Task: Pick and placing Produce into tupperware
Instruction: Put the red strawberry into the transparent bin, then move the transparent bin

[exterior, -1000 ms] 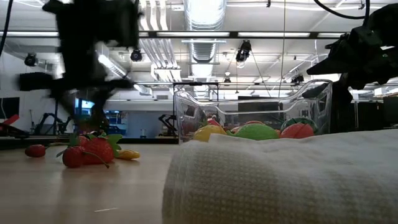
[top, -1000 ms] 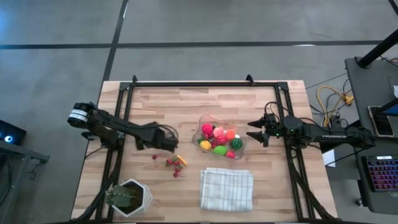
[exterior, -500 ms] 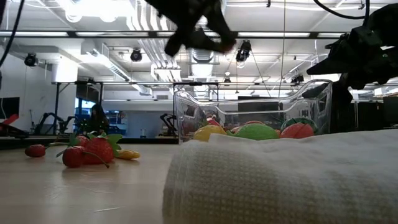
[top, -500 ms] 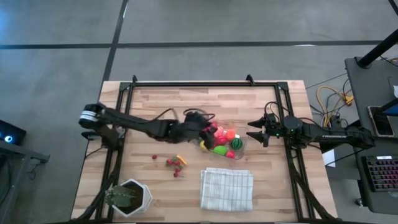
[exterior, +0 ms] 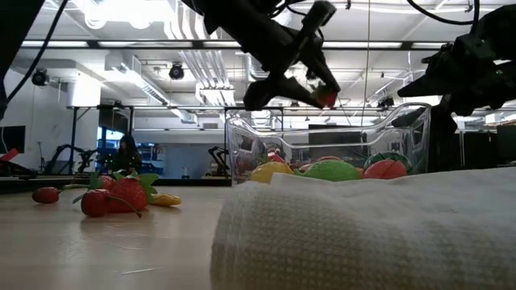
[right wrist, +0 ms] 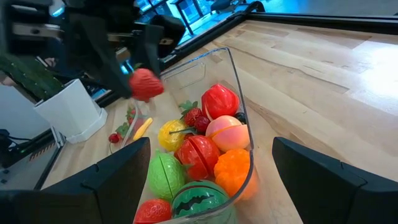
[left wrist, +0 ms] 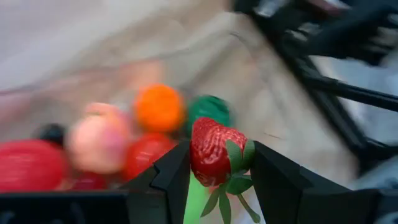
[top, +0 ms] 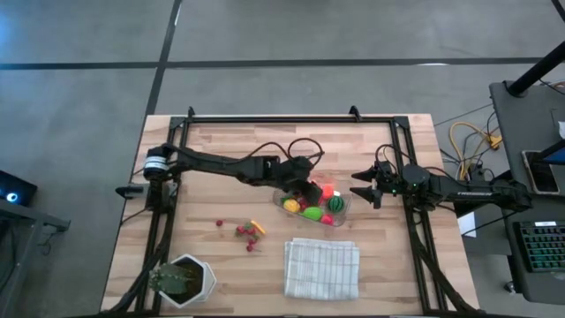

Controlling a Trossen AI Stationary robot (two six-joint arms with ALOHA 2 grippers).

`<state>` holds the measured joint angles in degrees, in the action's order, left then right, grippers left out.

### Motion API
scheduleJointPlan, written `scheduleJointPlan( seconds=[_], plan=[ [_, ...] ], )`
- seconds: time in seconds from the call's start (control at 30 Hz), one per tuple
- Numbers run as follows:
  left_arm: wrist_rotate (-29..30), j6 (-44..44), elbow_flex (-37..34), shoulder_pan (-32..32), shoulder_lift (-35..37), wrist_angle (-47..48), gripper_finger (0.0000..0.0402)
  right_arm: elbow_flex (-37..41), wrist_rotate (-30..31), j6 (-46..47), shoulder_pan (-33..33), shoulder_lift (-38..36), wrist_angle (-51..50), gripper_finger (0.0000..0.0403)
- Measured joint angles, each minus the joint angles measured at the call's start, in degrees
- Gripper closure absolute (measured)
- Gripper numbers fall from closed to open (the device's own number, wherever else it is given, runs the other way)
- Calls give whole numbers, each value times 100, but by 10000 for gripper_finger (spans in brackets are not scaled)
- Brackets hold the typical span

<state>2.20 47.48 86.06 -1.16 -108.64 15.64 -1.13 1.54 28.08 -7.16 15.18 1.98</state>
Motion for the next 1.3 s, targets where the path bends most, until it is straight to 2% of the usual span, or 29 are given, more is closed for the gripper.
scheduleJointPlan(
  seconds=[0.1, 0.17, 0.27, 0.4, 0.47, 0.7, 0.83, 0.9, 0.97, 1.17, 1.2, 1.3],
  plan=[
    [-415, 22, -7, -42, 57, -39, 267, 0, 2, 0, 0, -1, 0, 74],
    [-466, 219, -7, -64, 102, 196, 267, 0, 1, 0, 1, -1, -2, 74],
    [-447, 609, -11, -79, 148, 666, 267, 0, 2, 0, 0, 0, 0, 74],
    [-143, 1304, -20, -77, 149, 802, 258, 0, 1, 0, 0, -2, 0, 74],
    [-118, 1354, -20, -77, 149, 774, 238, 0, 2, 0, 1, -2, 0, 74],
    [-82, 1184, -20, -77, 153, 570, 133, 0, 2, 0, 0, -2, 0, 74],
    [-793, 1088, -20, -77, 189, 646, 104, 0, 2, 0, 0, -2, 0, 74],
    [-1205, 1063, -20, -77, 257, 1073, 101, 0, 2, 0, 0, -2, 0, 74],
    [-1280, 1064, -19, -45, 361, 1843, 100, 0, 0, 0, 0, -2, 0, 74],
    [-577, 1381, -27, 263, 755, 5149, 100, 0, 2, 0, 0, -2, 4, 74],
    [-540, 1531, -31, 318, 822, 5505, 100, 0, 2, 0, 0, -2, -1, 74],
    [-287, 1832, -31, 445, 1134, 5720, 100, 0, 2, 0, 2, -2, 2, 74]
  ],
)
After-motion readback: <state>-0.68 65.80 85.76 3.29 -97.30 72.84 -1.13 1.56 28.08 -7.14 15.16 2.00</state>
